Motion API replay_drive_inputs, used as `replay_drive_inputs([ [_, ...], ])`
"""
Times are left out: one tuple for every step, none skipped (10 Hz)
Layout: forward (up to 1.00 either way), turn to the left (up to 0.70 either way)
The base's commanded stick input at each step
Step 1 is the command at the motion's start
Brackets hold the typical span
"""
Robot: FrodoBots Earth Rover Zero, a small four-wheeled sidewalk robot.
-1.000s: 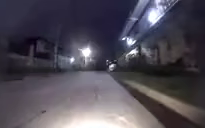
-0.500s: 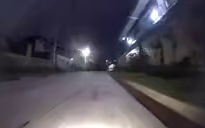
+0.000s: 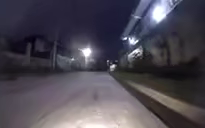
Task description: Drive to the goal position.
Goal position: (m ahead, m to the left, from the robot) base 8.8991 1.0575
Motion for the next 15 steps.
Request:
replay_drive_inputs([
  [0.7, -0.13],
  [0.7, -0.2],
  [0.7, -0.33],
  [0.7, 0.0],
  [0.7, 0.0],
  [0.7, -0.03],
  [0.7, -0.33],
  [0.7, -0.08],
  [0.7, 0.0],
  [0.7, 0.0],
  [0.7, 0.0],
  [0.7, 0.0],
  [0.7, 0.0],
  [0.7, 0.0],
  [0.7, 0.0],
])
